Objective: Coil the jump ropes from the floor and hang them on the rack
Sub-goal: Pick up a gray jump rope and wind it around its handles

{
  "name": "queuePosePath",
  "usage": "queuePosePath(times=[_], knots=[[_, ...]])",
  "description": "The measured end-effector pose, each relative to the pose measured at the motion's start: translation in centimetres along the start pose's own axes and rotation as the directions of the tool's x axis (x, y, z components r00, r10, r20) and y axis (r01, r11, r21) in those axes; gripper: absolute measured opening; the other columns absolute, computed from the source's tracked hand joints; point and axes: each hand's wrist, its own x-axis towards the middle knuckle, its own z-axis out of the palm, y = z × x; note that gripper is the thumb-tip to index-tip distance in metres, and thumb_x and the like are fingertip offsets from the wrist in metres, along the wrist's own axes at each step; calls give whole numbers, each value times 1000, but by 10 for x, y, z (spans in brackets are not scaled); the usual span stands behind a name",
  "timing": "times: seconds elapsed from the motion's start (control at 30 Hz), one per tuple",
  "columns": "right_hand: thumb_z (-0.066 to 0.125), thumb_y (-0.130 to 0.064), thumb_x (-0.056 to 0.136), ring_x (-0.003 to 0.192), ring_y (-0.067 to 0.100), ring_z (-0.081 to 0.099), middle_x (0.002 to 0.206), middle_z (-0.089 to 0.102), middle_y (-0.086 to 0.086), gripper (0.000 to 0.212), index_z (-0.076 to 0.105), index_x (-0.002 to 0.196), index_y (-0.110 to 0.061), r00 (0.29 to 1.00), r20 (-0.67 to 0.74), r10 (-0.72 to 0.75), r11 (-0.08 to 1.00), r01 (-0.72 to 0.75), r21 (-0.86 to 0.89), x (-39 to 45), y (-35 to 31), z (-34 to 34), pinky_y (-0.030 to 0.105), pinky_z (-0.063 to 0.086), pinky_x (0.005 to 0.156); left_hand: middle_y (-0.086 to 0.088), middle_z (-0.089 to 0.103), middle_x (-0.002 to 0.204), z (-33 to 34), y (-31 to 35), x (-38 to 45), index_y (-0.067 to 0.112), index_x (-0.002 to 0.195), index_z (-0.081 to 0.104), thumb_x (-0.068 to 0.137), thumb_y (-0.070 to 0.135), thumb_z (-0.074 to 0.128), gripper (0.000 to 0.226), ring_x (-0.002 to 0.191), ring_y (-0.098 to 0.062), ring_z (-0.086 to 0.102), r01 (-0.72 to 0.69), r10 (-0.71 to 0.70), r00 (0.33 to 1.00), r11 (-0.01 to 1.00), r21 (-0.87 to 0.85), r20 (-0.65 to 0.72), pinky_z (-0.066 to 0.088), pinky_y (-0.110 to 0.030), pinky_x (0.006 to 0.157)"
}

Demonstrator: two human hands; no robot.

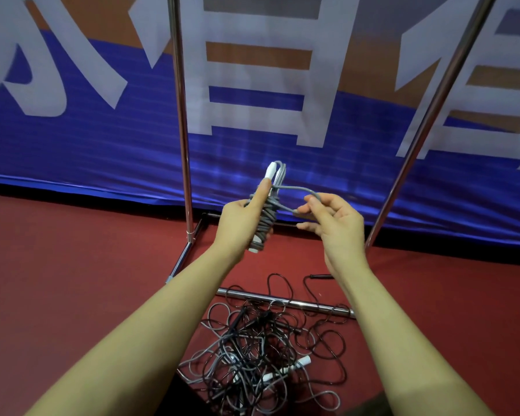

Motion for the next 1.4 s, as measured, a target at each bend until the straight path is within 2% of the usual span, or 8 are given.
queuePosePath(times=[0.13,0.27,0.5,0.73,0.87,0.93,1.17,1.4], knots=[[48,-5,97,65,13,69,83,67,10,14,56,86,-10,997,-79,20,995,-13,98,4,4,-1,22,54,59,-8,58,58,6,4,-4,5,93,58,74,36,79,41,44,-15,52,-9,39,953,995,-100,301,42,-24,40],[43,-8,99,82,15,71,95,69,12,15,54,89,-7,997,-21,74,970,-67,235,8,7,-3,25,57,76,-8,58,64,5,1,-4,-1,105,52,76,9,77,40,47,-13,54,-22,49,935,996,-81,352,45,-25,41],[36,-10,102,83,21,72,88,73,12,21,46,84,-8,972,136,189,903,-227,366,10,5,-3,27,57,71,-5,62,84,3,-5,-1,8,101,51,74,15,80,40,66,-10,59,-53,74,962,995,-86,262,48,-27,59],[36,-6,101,97,26,67,100,67,20,20,45,83,-5,985,101,138,928,-164,333,12,4,-3,33,56,86,0,64,93,6,-3,-4,13,118,53,82,22,74,43,73,-11,62,-284,274,958,945,160,80,54,-25,64],[36,-7,102,91,21,70,102,67,17,20,45,84,-5,986,112,124,932,-155,327,11,5,0,31,56,86,-1,57,124,13,-9,-9,13,141,40,94,30,56,52,117,-19,54,-409,412,908,831,377,78,38,-22,94],[36,-8,102,94,19,70,101,68,13,19,45,85,-5,985,131,109,939,-146,310,10,4,1,29,56,85,-6,43,140,16,-11,-8,13,148,27,99,34,45,57,130,-17,40,-404,411,908,798,447,88,28,-19,95],[38,-8,100,93,18,69,103,68,13,17,45,84,-6,984,142,105,965,-136,223,6,3,1,32,54,91,-4,60,113,9,-13,1,10,130,44,98,31,45,39,106,-22,54,-463,462,877,746,478,128,33,-22,78],[40,-8,100,84,16,71,98,68,14,17,45,84,-8,986,125,113,976,-134,174,10,6,-3,25,57,76,4,63,84,2,-9,6,19,107,48,66,44,83,59,61,-2,55,-283,261,959,903,323,112,40,-19,58]])
